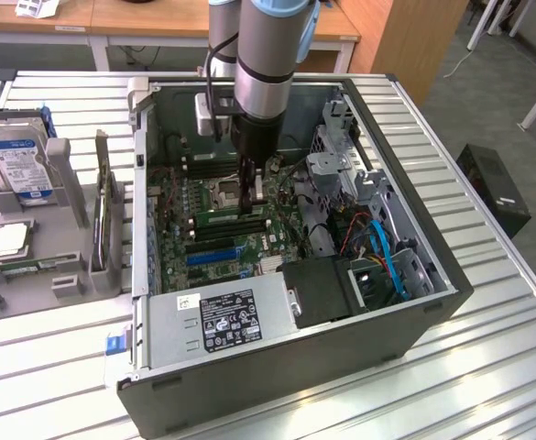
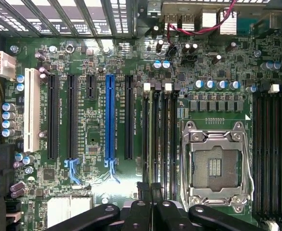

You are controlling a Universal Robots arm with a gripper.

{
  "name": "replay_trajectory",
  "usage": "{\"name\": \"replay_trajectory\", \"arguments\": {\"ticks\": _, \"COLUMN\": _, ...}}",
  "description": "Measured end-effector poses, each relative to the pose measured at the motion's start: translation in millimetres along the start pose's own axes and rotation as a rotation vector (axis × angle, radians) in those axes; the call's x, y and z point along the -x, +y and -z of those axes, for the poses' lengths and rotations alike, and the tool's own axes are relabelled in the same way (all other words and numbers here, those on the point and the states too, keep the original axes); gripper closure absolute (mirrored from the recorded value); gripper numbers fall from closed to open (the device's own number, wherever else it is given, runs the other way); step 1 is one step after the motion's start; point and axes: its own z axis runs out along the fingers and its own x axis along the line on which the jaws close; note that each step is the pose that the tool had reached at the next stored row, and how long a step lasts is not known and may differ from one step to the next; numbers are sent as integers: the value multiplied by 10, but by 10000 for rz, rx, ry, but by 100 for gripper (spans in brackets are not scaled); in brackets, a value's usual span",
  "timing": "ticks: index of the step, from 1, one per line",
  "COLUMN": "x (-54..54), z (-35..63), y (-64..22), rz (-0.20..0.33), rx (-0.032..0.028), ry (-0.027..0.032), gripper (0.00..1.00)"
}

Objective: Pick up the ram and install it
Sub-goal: 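Insert the ram into the slot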

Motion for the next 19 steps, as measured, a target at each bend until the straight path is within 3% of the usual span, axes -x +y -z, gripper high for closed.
{"name": "replay_trajectory", "arguments": {"ticks": 19, "x": -3, "z": -63, "y": 20, "rz": -5, "rx": -5, "ry": 2, "gripper": 88}}
